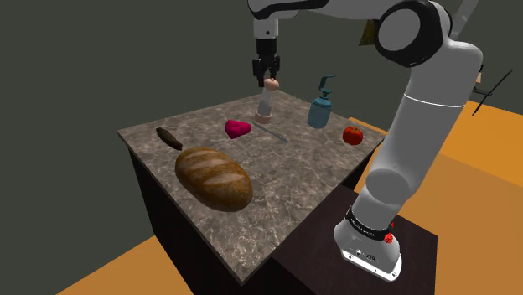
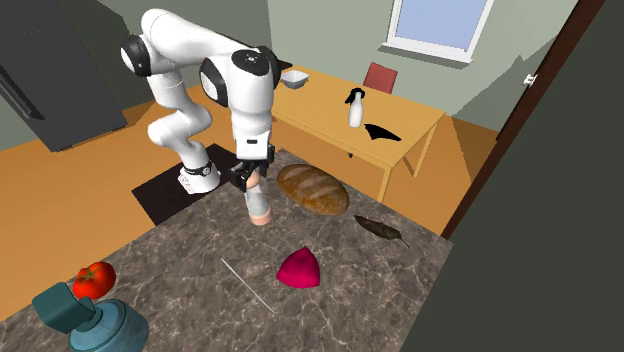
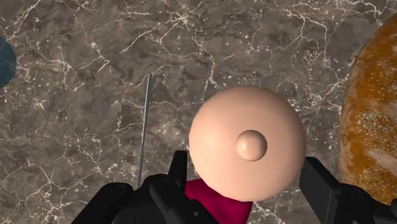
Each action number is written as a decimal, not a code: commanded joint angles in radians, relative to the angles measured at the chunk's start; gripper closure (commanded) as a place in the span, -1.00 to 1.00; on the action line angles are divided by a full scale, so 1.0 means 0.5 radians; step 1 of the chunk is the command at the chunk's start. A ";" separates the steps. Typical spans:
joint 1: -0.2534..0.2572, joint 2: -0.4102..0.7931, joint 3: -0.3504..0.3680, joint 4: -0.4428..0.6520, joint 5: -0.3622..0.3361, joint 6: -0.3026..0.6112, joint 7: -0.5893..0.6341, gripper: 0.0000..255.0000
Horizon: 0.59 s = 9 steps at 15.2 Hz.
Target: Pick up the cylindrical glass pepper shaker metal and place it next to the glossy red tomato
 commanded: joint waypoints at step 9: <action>-0.221 -0.247 -0.207 -0.300 -0.085 0.084 -0.420 1.00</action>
